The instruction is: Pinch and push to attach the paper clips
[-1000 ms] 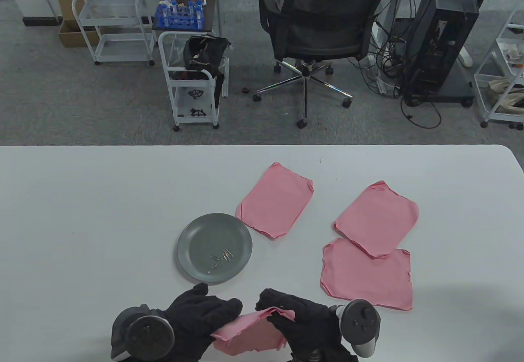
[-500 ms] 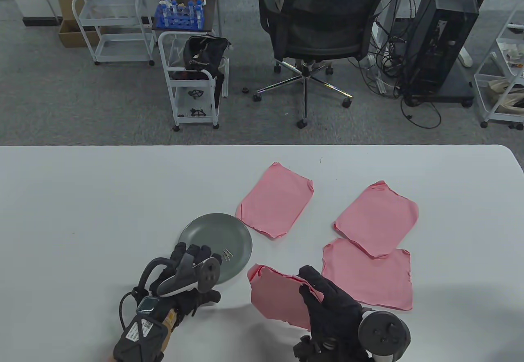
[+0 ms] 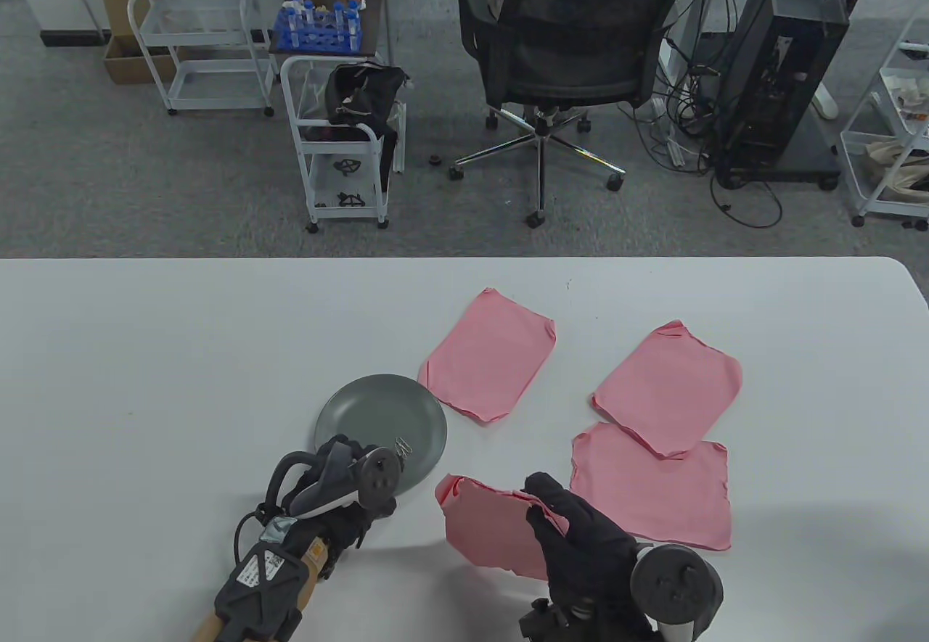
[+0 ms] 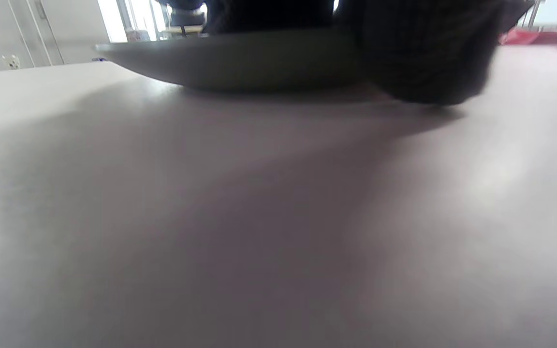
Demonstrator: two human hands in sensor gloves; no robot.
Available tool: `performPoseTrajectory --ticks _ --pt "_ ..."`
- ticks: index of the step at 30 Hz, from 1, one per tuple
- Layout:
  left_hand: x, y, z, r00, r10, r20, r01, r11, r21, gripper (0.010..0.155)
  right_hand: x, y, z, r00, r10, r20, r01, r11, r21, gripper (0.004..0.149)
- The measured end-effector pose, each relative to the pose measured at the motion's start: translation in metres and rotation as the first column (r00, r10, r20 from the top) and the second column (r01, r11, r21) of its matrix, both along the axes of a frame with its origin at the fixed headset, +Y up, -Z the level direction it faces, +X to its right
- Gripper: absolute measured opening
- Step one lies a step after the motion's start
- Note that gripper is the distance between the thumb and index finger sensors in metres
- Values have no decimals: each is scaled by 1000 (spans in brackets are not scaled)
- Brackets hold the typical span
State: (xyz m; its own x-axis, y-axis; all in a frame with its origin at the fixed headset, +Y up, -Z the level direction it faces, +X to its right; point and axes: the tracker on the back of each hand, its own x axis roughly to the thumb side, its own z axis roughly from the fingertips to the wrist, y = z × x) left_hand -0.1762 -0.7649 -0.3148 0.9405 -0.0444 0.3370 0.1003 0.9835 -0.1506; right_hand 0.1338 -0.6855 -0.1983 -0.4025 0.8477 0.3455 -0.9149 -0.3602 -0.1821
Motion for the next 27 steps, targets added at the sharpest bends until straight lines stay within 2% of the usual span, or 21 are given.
performPoseTrajectory --ticks 11,17,22,24,27 --pt "-26 -3 -12 962 262 -77 -267 962 -53 43 0 -6 -4 999 35 14 -35 999 -37 40" --pt "-32 -3 -15 952 298 -67 -301 952 -51 41 -1 -4 -2 991 132 37 -131 991 -17 40" --pt "-38 -5 -21 918 380 -111 -389 917 -85 38 0 -6 -4 995 95 26 -94 995 -36 40" --pt "-39 -4 -23 907 401 -132 -411 910 -56 37 1 -7 -4 996 81 22 -80 996 -42 40" --pt "-41 -3 -27 884 439 -159 -454 888 -70 37 1 -7 -4 997 69 17 -68 997 -47 40"
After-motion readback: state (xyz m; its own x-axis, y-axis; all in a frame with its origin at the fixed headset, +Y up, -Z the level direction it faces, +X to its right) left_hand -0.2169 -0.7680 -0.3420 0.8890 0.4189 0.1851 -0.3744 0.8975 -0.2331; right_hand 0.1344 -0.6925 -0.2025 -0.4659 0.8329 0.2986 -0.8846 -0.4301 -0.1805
